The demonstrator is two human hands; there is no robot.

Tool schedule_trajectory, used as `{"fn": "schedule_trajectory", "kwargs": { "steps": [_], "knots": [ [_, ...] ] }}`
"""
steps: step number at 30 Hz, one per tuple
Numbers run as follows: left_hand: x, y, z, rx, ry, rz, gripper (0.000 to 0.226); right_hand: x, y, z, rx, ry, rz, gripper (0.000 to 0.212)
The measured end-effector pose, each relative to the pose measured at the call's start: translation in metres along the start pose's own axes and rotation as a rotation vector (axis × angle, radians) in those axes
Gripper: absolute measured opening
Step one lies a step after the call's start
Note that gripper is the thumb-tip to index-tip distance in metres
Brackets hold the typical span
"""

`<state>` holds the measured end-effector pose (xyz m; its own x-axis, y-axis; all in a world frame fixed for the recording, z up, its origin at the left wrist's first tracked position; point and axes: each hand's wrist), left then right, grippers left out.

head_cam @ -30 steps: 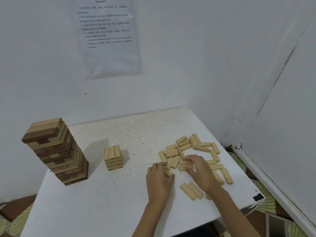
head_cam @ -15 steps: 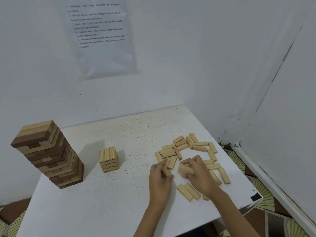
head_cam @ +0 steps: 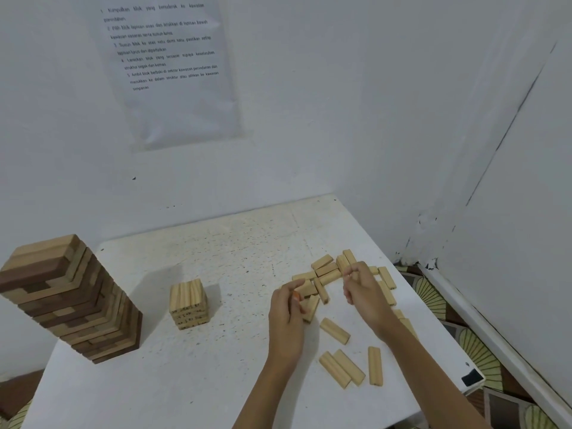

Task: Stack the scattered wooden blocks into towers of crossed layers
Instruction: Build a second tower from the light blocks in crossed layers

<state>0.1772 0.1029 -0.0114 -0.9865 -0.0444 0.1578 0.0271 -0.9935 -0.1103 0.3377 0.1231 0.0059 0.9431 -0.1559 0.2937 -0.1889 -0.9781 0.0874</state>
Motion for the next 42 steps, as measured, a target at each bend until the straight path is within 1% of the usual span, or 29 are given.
{"fn": "schedule_trajectory", "kwargs": {
  "steps": [2, 4, 7, 9, 11, 14, 16, 19, 24, 27, 28, 32, 36, 39, 41, 42],
  "knots": [
    [0.000, -0.006, -0.001, 0.021, -0.001, -0.006, 0.035, -0.003, -0.013, -0.002, 0.064, 0.100, -0.012, 0.019],
    [0.000, -0.012, -0.002, 0.037, 0.005, -0.013, 0.032, -0.004, -0.027, -0.002, 0.149, 0.269, -0.037, 0.025],
    [0.002, -0.015, 0.002, 0.048, 0.039, -0.028, 0.026, -0.001, -0.045, -0.003, 0.253, 0.731, -0.062, 0.026],
    [0.005, -0.015, 0.005, 0.049, 0.056, -0.031, 0.025, 0.002, -0.054, -0.007, 0.258, 0.977, -0.111, 0.029],
    [0.007, -0.015, 0.005, 0.066, 0.068, -0.031, 0.023, 0.000, -0.061, -0.008, 0.261, 1.092, -0.140, 0.031],
    [0.009, -0.014, 0.002, 0.101, 0.085, -0.022, 0.022, -0.003, -0.065, -0.006, 0.315, 1.178, -0.124, 0.030],
    [0.010, -0.013, 0.001, 0.108, 0.087, -0.022, 0.022, -0.003, -0.065, -0.006, 0.331, 1.179, -0.133, 0.029],
    [0.010, -0.011, 0.001, 0.109, 0.093, -0.022, 0.022, -0.001, -0.066, -0.010, 0.326, 1.168, -0.171, 0.021],
    [0.011, -0.007, 0.002, 0.108, 0.100, -0.020, 0.022, 0.002, -0.058, -0.015, 0.278, 1.117, -0.188, 0.024],
    [0.013, -0.004, 0.001, 0.108, 0.093, -0.017, 0.021, -0.001, -0.049, -0.012, 0.286, 1.057, -0.175, 0.009],
    [0.014, -0.003, 0.000, 0.110, 0.090, -0.014, 0.022, -0.003, -0.045, -0.011, 0.278, 1.037, -0.167, 0.010],
    [0.018, 0.001, 0.001, 0.108, 0.069, -0.003, 0.024, -0.005, -0.032, -0.002, 0.232, 0.839, -0.084, 0.010],
    [0.022, 0.006, 0.006, 0.097, 0.060, 0.007, 0.026, -0.005, -0.026, 0.005, 0.280, 0.773, -0.014, 0.023],
    [0.027, 0.008, 0.008, 0.095, 0.084, 0.037, 0.023, -0.012, -0.017, 0.004, 0.333, 0.745, 0.097, 0.018],
    [0.031, 0.010, 0.009, 0.093, 0.085, 0.057, 0.018, -0.019, -0.007, 0.000, 0.348, 0.633, 0.166, 0.015],
    [0.032, 0.012, 0.008, 0.086, 0.072, 0.074, 0.018, -0.024, 0.000, -0.004, 0.343, 0.550, 0.171, 0.013]
  ]
}}
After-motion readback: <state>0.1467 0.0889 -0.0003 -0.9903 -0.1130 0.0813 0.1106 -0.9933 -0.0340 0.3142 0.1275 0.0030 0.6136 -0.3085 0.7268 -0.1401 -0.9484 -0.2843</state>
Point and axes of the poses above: each hand's wrist, its own y-axis away from the middle knuckle, its own x-axis out of the back of the hand, z = x × y, and after that the axes turned 2 degrees about y, right-handed
